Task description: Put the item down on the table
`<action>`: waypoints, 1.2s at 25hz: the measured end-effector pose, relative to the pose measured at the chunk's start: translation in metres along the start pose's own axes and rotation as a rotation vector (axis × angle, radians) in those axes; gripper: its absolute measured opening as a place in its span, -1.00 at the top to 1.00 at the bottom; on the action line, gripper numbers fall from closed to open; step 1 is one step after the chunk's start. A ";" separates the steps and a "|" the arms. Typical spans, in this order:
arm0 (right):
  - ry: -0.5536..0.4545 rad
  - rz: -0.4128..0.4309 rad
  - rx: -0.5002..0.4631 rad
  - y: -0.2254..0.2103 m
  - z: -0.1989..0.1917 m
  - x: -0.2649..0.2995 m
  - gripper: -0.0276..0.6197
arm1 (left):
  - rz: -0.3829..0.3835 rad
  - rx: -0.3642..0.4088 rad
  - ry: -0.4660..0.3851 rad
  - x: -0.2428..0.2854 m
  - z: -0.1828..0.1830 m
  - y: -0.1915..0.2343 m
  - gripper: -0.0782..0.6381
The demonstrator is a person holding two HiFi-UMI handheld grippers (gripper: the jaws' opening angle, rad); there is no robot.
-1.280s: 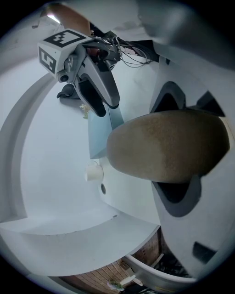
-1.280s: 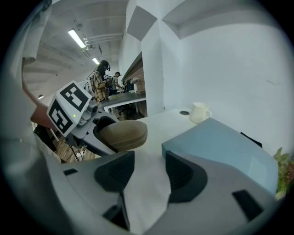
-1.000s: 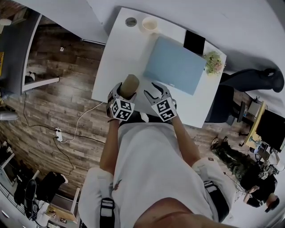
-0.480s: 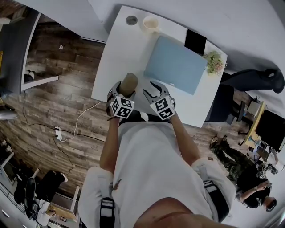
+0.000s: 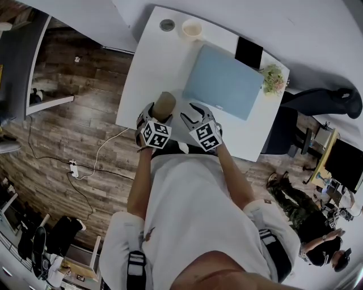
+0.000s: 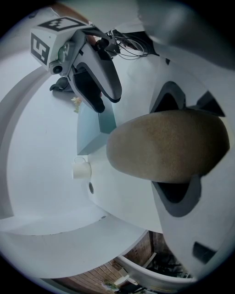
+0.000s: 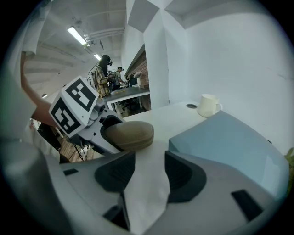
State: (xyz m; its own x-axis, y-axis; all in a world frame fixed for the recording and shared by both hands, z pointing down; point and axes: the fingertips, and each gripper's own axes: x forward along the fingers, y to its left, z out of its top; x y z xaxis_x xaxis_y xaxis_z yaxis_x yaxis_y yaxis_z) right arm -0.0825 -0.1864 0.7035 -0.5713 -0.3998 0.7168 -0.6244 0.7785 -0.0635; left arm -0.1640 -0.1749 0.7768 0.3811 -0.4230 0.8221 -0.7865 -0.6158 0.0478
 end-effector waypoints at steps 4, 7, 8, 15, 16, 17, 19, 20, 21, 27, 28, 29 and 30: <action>0.003 0.003 0.001 0.001 -0.001 0.001 0.27 | -0.001 -0.003 0.006 0.002 -0.001 -0.001 -0.33; 0.011 0.004 0.002 0.002 -0.003 0.002 0.28 | -0.001 -0.005 0.010 0.002 -0.001 0.000 -0.33; 0.011 0.004 0.002 0.002 -0.002 0.002 0.28 | -0.001 -0.006 0.011 0.002 -0.001 0.000 -0.33; -0.006 0.011 0.001 0.007 0.000 0.005 0.28 | 0.003 -0.007 0.023 0.004 -0.002 0.000 -0.33; -0.008 0.010 0.001 0.007 0.001 0.005 0.28 | 0.003 -0.007 0.026 0.005 -0.002 0.000 -0.33; -0.007 0.009 0.002 0.007 0.000 0.005 0.28 | 0.003 -0.006 0.028 0.005 -0.002 0.000 -0.33; -0.001 0.008 0.003 0.007 -0.002 0.005 0.28 | 0.005 -0.003 0.033 0.006 -0.002 0.000 -0.33; 0.002 0.007 0.004 0.008 -0.003 0.005 0.28 | 0.005 -0.001 0.037 0.006 -0.002 0.000 -0.33; 0.003 0.008 0.006 0.008 -0.004 0.005 0.28 | 0.006 0.002 0.041 0.007 -0.002 0.000 -0.33; 0.009 0.004 0.003 0.010 -0.006 0.002 0.28 | 0.015 0.020 0.058 0.009 -0.002 -0.001 -0.33; 0.011 0.003 0.004 0.010 -0.006 0.001 0.28 | 0.016 0.021 0.059 0.009 -0.002 -0.001 -0.33; 0.011 0.000 0.004 0.010 -0.007 0.001 0.29 | 0.017 0.022 0.060 0.009 -0.002 -0.001 -0.33; 0.010 -0.002 0.005 0.010 -0.007 0.000 0.29 | 0.018 0.022 0.061 0.010 -0.003 -0.001 -0.33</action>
State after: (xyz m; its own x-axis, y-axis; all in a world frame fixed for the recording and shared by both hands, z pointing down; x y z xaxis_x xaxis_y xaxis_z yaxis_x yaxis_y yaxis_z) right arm -0.0847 -0.1751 0.7082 -0.5647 -0.3968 0.7236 -0.6285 0.7751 -0.0653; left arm -0.1607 -0.1767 0.7861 0.3362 -0.3933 0.8557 -0.7817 -0.6233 0.0207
